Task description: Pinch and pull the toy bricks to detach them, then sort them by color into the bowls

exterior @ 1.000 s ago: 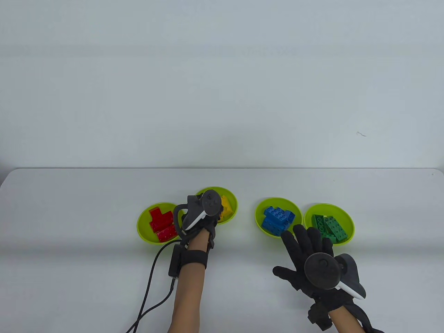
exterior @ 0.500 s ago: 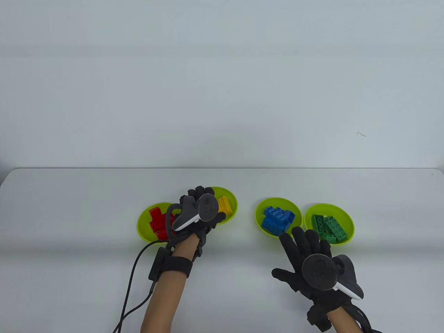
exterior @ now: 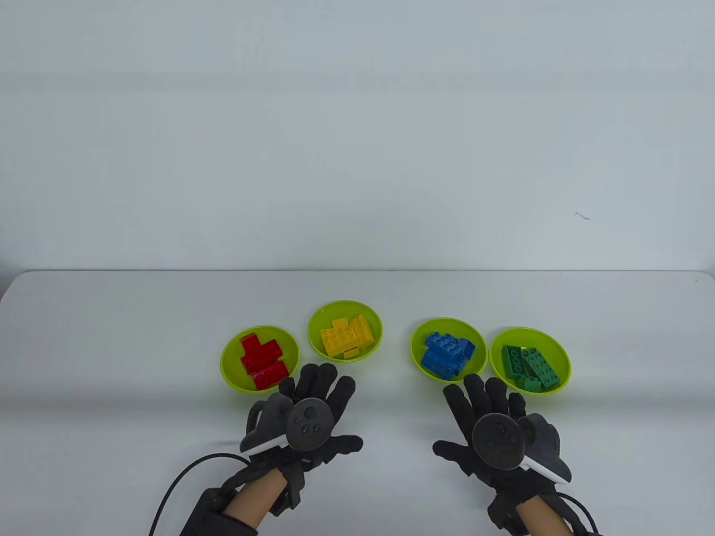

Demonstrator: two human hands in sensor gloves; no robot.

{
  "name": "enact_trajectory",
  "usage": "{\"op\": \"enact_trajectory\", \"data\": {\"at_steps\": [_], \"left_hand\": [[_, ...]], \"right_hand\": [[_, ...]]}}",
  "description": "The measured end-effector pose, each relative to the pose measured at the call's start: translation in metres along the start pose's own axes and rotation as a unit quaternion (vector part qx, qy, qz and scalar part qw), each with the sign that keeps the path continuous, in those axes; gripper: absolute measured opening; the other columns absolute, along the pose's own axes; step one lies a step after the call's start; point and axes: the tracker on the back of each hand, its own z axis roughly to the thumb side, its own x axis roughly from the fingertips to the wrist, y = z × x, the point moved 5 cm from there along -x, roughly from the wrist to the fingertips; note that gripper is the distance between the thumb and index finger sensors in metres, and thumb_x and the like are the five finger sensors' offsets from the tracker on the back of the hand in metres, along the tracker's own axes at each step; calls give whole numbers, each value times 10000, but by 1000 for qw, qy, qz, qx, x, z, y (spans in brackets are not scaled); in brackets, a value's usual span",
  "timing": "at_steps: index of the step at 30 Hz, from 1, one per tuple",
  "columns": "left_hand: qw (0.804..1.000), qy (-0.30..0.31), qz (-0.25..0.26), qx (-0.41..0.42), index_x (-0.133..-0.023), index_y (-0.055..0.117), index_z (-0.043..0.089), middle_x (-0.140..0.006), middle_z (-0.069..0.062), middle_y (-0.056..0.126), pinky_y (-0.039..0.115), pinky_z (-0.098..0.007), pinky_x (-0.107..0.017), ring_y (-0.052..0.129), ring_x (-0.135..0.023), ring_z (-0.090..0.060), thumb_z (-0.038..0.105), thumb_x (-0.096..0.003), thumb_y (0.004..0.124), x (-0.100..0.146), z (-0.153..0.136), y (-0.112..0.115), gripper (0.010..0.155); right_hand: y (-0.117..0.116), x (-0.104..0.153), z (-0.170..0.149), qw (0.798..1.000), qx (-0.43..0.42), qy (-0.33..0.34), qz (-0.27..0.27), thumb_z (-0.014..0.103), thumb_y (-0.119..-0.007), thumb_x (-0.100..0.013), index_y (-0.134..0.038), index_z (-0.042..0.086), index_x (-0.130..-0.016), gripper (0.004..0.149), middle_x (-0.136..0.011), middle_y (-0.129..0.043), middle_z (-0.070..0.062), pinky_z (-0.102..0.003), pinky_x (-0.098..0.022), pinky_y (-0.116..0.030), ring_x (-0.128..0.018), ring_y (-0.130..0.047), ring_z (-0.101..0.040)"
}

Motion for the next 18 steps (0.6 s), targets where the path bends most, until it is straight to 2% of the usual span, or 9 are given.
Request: {"op": "enact_trajectory", "data": {"at_steps": [5, 18], "left_hand": [[999, -4, 38, -7, -1176, 303, 142, -1192, -302, 186, 225, -828, -653, 200, -1091, -592, 654, -483, 673, 16, 0, 0, 937], [999, -13, 37, -4, -1176, 276, 140, -1189, -300, 160, 212, -828, -650, 161, -1088, -594, 654, -486, 674, 29, -11, -1, 947]], "right_hand": [[-5, 3, 0, 1000, 4, 0, 10, 550, -710, -542, -312, 128, -1187, 868, -1220, -209, -295, -783, -680, -171, -1063, -195, -657], [-11, 8, 0, 1000, 14, 5, 21, 550, -710, -542, -313, 130, -1186, 865, -1222, -208, -292, -784, -679, -167, -1062, -191, -657]]}}
